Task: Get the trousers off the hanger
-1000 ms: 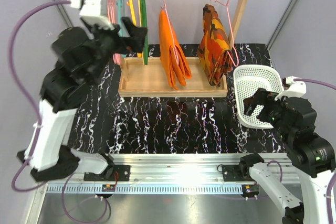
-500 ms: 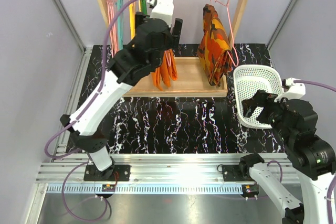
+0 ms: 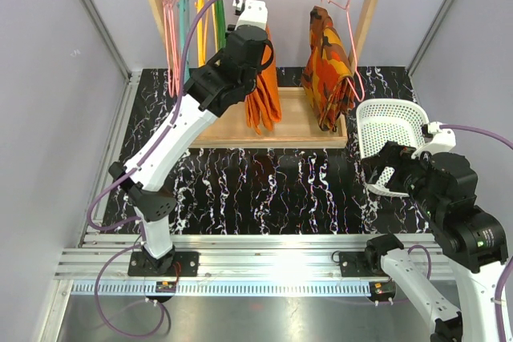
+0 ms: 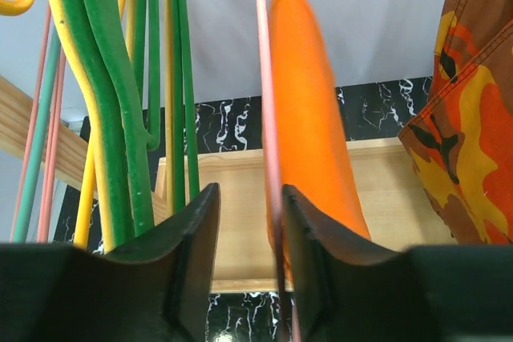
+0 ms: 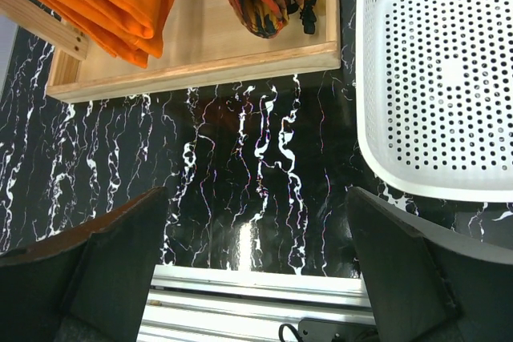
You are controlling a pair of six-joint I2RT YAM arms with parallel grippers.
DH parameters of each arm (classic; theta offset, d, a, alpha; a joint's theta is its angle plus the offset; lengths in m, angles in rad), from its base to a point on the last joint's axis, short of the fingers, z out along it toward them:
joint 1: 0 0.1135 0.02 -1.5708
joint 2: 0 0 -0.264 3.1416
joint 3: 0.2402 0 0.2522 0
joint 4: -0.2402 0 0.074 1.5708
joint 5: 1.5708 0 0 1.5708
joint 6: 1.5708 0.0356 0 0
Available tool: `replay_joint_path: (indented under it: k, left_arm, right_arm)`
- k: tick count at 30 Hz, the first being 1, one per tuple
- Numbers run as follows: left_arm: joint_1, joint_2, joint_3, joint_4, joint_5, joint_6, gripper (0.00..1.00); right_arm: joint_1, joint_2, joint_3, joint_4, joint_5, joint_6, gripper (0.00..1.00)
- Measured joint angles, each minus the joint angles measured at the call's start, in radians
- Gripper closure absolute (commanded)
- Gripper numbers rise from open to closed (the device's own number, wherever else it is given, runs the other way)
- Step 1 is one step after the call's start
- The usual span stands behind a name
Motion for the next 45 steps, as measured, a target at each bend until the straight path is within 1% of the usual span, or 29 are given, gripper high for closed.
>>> replay_joint_path:
  k: [2,3,5,6,7,15,20,25,29,31,36,39,41,45]
  left_arm:
    - [0.006,0.0,0.0,-0.005,0.01,-0.015,0.78]
    - [0.008,0.0,0.0,-0.007,0.013,-0.02,0.85]
    - [0.015,0.0,0.0,-0.008,0.021,-0.033,0.92]
    - [0.02,0.0,0.0,-0.008,0.028,-0.036,0.97]
    - [0.025,0.0,0.0,-0.01,0.036,-0.042,1.0]
    - [0.038,-0.005,-0.014,-0.004,0.076,-0.065,1.0]
    - [0.042,-0.071,-0.121,0.09,0.124,-0.067,1.0]
    - [0.045,-0.073,-0.089,0.085,0.15,-0.053,1.0]
    - [0.045,-0.034,0.043,0.037,0.193,-0.043,1.0]
    - [0.045,-0.027,0.062,0.036,0.211,-0.037,1.0]
    - [0.045,-0.026,0.071,0.054,0.251,-0.035,1.0]
    - [0.045,-0.027,0.068,0.056,0.274,-0.039,1.0]
    - [0.044,-0.039,0.043,0.068,0.292,-0.05,1.0]
    - [0.035,-0.092,-0.04,0.094,0.309,-0.069,1.0]
  right_arm:
    - [0.0,-0.001,0.0,0.0,-0.003,0.003,0.01]
    - [0.0,-0.001,0.0,0.0,-0.003,0.004,0.0]
    - [0.0,-0.001,-0.001,0.0,-0.004,0.006,0.01]
    - [0.0,-0.001,-0.002,0.002,-0.004,0.007,0.0]
    - [0.0,-0.001,-0.002,0.002,-0.004,0.007,0.01]
    - [0.0,0.0,-0.006,0.007,-0.011,0.008,0.01]
    - [0.0,0.002,-0.006,0.016,-0.018,0.008,0.01]
    - [0.0,0.0,-0.016,0.043,-0.017,0.008,0.01]
    - [0.0,-0.01,-0.032,0.051,-0.016,0.008,0.01]
    - [0.0,-0.015,-0.034,0.051,-0.016,0.008,0.0]
    - [0.0,-0.019,-0.039,0.055,-0.008,0.001,0.01]
    - [0.0,-0.031,-0.063,0.084,-0.022,-0.014,0.01]
    - [0.0,-0.043,-0.079,0.113,-0.036,-0.024,0.01]
    - [0.0,-0.058,-0.097,0.201,-0.127,-0.055,0.0]
